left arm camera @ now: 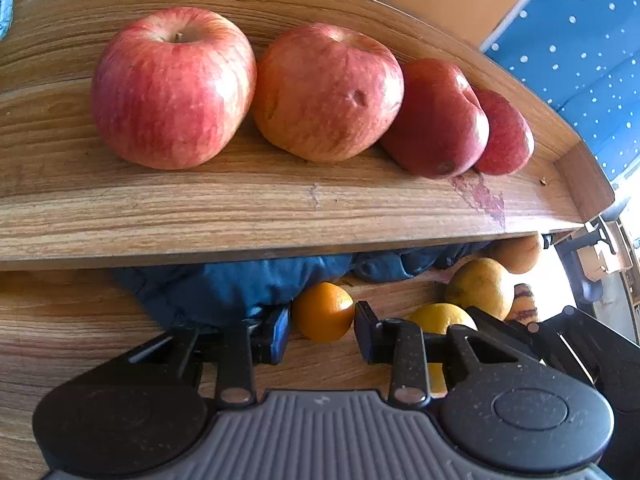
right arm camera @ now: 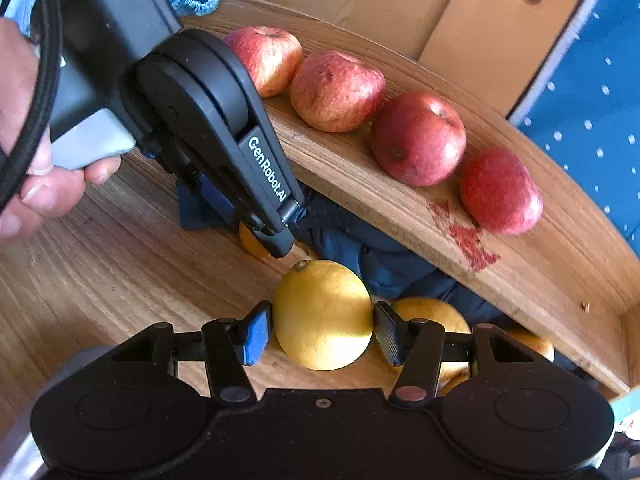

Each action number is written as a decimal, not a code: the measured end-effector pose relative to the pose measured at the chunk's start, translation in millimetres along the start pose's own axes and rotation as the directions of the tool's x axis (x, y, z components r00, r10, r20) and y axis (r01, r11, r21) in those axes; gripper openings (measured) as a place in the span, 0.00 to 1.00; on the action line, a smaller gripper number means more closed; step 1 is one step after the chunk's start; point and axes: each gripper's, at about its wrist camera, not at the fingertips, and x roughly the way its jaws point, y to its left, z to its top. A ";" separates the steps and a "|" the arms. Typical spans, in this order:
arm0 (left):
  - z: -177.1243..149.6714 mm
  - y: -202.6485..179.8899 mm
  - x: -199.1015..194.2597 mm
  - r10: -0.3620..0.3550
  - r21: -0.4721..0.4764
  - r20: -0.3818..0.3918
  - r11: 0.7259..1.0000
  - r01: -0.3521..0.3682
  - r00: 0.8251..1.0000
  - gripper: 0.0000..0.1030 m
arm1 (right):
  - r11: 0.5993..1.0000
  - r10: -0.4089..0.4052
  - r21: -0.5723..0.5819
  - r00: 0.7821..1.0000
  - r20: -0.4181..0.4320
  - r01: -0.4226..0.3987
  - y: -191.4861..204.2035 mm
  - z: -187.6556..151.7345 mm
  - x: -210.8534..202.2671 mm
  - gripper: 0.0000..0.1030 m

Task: Organize fruits
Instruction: 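Grasp an orange with the left tool while the right tool grasps the yellow grapefruit, then carry orange and grapefruit over the metal tray and open both tools to release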

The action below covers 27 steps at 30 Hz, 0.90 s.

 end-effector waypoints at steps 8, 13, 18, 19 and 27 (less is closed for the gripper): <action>-16.5 -14.0 -12.9 -0.019 0.043 -0.011 0.999 0.019 1.000 0.36 | 0.998 -0.005 0.061 1.000 0.019 0.004 4.7 -19.3 -34.6 0.55; -32.0 -31.0 -28.6 -0.027 0.088 -0.010 0.996 0.028 1.000 0.36 | 0.994 -0.020 0.111 0.999 0.043 0.015 6.2 -29.5 -60.6 0.55; -51.9 -49.7 -41.7 -0.029 0.109 -0.014 0.994 0.031 0.999 0.36 | 0.988 -0.029 0.153 0.998 0.049 0.021 16.6 -48.4 -87.3 0.55; -55.7 -52.9 -41.8 -0.029 0.112 -0.016 0.993 0.031 0.999 0.36 | 0.987 -0.029 0.160 0.998 0.049 0.021 18.5 -52.7 -92.5 0.55; -94.2 -70.7 -53.3 -0.027 0.116 -0.054 0.993 0.033 0.998 0.36 | 0.983 0.022 0.181 0.998 0.052 -0.031 33.4 -76.5 -128.3 0.55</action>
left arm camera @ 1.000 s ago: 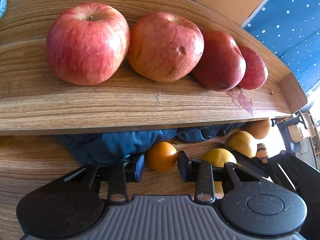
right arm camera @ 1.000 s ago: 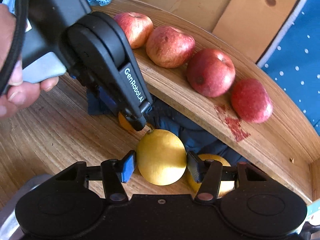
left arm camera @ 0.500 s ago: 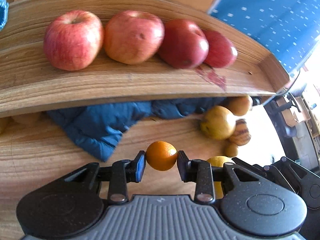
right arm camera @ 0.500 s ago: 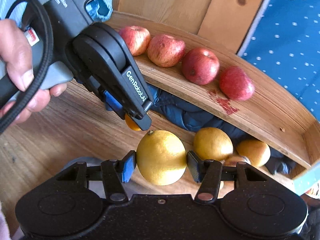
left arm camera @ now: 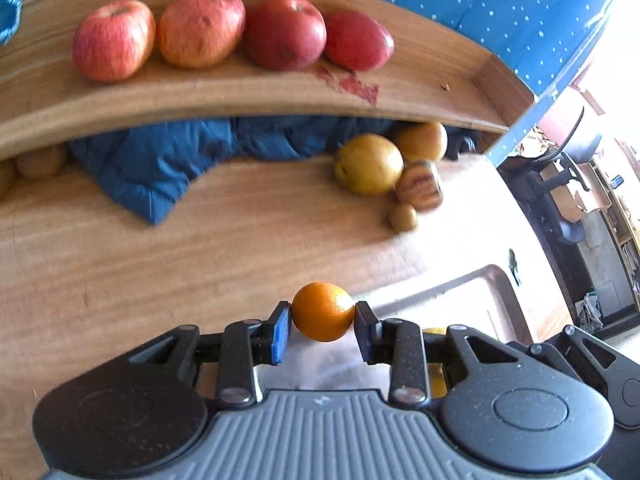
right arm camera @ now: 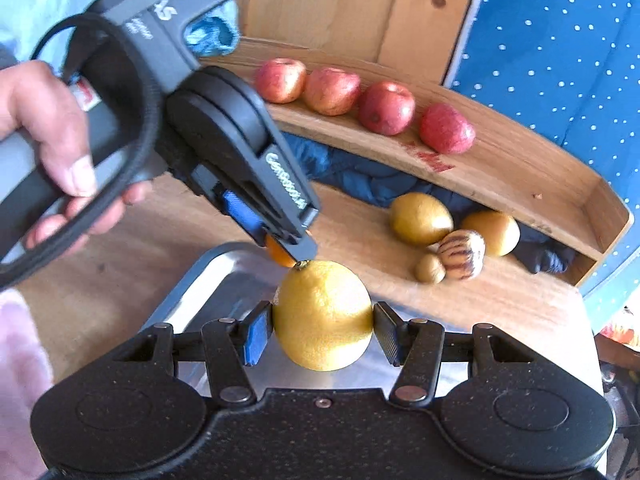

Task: Organize fruits
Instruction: 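Carry orange and grapefruit over the metal tray and open both tools to release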

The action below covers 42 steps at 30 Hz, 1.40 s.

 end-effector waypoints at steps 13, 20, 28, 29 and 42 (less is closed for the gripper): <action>-49.2 -5.6 -13.8 0.031 -0.048 -0.026 0.998 -0.033 0.999 0.36 | 0.996 0.092 0.005 0.995 -0.042 -0.092 21.4 -27.0 -29.5 0.55; -68.9 -10.7 -22.1 0.046 -0.038 -0.025 0.998 -0.047 0.999 0.36 | 0.995 0.104 0.019 0.991 -0.088 -0.103 31.1 -40.5 -34.7 0.55; -86.8 -15.6 -27.9 0.051 -0.022 -0.029 0.998 -0.052 0.998 0.36 | 0.997 0.076 0.008 0.991 -0.108 -0.076 39.6 -49.0 -44.3 0.55; -88.9 -16.2 -28.6 0.051 -0.020 -0.029 0.998 -0.052 0.998 0.36 | 0.997 0.073 0.008 0.991 -0.110 -0.073 40.4 -49.5 -45.5 0.55; -109.7 -21.5 -40.6 0.063 -0.020 -0.028 0.998 -0.063 0.998 0.40 | 0.999 0.042 0.023 0.994 -0.103 -0.040 45.1 -58.0 -61.9 0.60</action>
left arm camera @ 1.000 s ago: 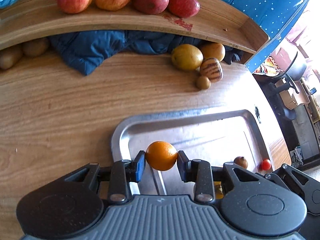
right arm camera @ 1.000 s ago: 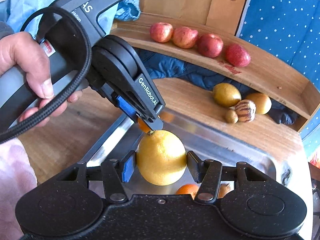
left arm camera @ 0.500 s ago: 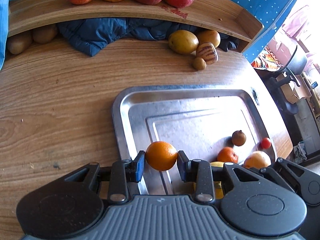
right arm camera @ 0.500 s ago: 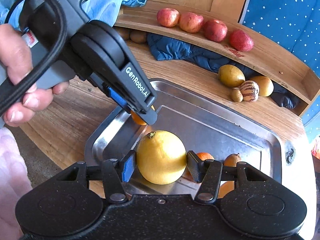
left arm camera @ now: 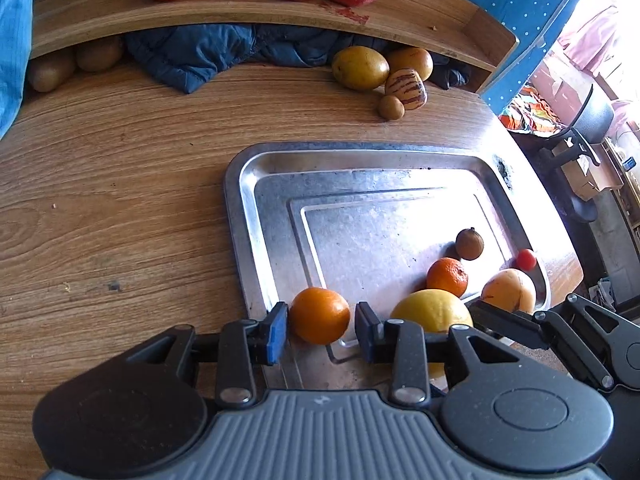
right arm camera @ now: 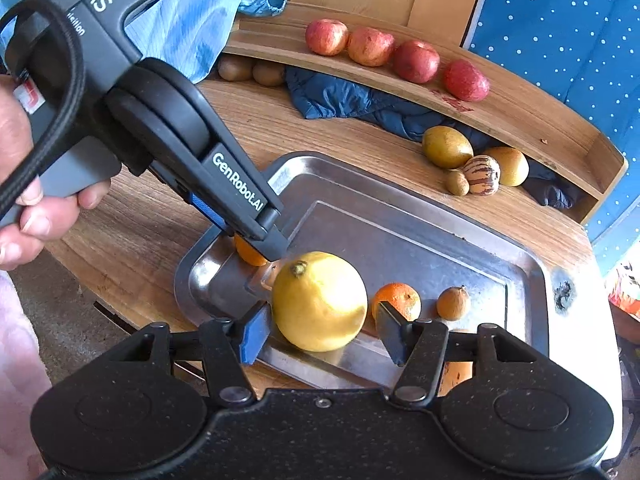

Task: Organize fruits
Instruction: 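Carry orange and grapefruit over the metal tray and open both tools to release, then move both open tools back to the fruit row under the shelf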

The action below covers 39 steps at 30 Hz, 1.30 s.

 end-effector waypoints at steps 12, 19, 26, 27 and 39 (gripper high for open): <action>-19.6 0.9 -26.2 0.077 -0.006 0.010 0.997 -0.077 0.997 0.63 | 0.998 0.021 0.056 0.999 0.035 -0.023 2.3 -12.3 -21.8 0.84; -27.6 -2.5 -41.9 0.147 -0.006 0.013 0.989 -0.147 0.989 0.91 | 0.992 0.005 0.128 0.998 0.066 -0.013 -3.2 -20.0 -36.2 0.93; -23.3 -14.0 -44.0 0.188 0.038 -0.021 0.982 -0.187 0.982 0.99 | 0.985 -0.055 0.167 0.997 0.049 0.046 -19.9 -29.3 -46.3 0.97; -22.2 -17.2 -42.9 0.187 0.047 -0.025 0.982 -0.186 0.982 0.99 | 0.983 -0.064 0.174 0.997 0.042 0.055 -22.9 -30.8 -47.1 0.97; -5.7 -59.4 -37.3 0.154 0.156 0.001 0.976 -0.152 0.988 0.99 | 0.961 -0.140 0.243 0.990 0.012 0.133 -57.1 -43.4 -57.8 0.99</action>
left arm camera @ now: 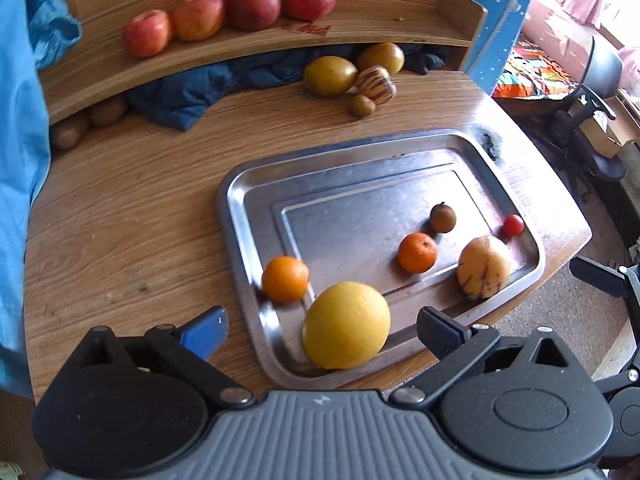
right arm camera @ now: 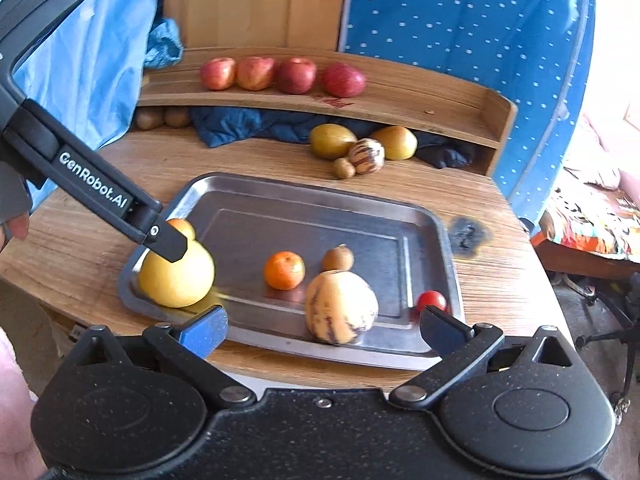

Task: Organize fruits
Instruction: 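Move both open tools back to the fruit row under the shelf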

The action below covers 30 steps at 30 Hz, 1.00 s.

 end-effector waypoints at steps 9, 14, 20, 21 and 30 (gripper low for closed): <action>23.2 1.4 11.0 0.008 -0.001 -0.008 1.000 -0.008 1.000 0.99 | 1.000 -0.006 0.020 1.000 0.006 0.006 -10.1 9.6 16.8 0.99; 44.6 7.8 27.3 -0.008 -0.048 -0.026 0.999 0.007 1.000 0.99 | 1.000 -0.011 0.015 1.000 -0.007 0.011 -17.6 19.6 35.1 0.99; 80.7 11.6 49.0 -0.009 -0.072 -0.026 0.997 0.007 1.000 0.99 | 0.998 -0.055 0.022 0.998 0.044 0.054 -31.2 36.5 53.2 0.99; 87.0 12.1 53.0 -0.007 -0.076 -0.025 0.997 0.005 1.000 0.99 | 0.998 -0.060 0.020 0.997 0.050 0.059 -33.4 38.8 56.5 0.99; 148.3 29.9 91.4 -0.008 -0.138 -0.001 0.990 0.007 1.000 0.99 | 0.996 -0.075 -0.051 0.997 0.027 0.077 -44.2 68.7 108.3 0.99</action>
